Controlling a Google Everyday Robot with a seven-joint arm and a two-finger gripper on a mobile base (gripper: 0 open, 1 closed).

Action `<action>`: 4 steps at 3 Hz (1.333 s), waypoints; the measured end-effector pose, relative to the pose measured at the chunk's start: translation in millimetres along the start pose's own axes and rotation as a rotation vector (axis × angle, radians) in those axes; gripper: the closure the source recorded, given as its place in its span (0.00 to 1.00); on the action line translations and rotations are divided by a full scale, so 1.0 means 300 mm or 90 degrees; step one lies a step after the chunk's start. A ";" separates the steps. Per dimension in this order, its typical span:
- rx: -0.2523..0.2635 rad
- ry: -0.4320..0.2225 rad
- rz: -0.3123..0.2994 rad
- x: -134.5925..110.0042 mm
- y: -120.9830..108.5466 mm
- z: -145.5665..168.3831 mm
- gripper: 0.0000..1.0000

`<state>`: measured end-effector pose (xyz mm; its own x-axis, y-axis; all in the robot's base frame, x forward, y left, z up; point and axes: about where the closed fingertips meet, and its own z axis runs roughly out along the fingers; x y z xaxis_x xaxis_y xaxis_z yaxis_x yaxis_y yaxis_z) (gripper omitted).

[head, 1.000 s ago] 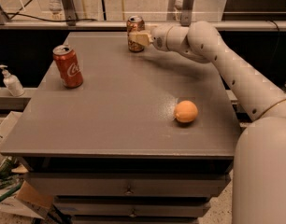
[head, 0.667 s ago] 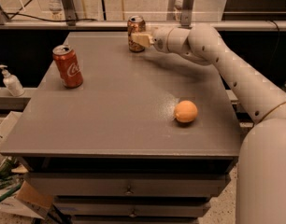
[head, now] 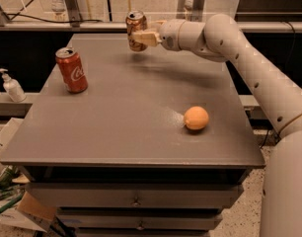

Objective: Move orange can near coke can

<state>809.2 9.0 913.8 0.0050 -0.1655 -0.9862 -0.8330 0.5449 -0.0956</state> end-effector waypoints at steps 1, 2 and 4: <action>-0.080 0.004 -0.048 -0.075 0.123 -0.022 1.00; -0.164 0.017 -0.080 -0.111 0.251 -0.025 1.00; -0.250 0.019 -0.082 -0.149 0.408 0.023 1.00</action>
Offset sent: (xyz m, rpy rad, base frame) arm -0.1070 0.0569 0.0354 -0.1497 -0.0569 0.4272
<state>710.8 88.9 945.4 0.1116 -0.2391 -0.9646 -0.9745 0.1640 -0.1534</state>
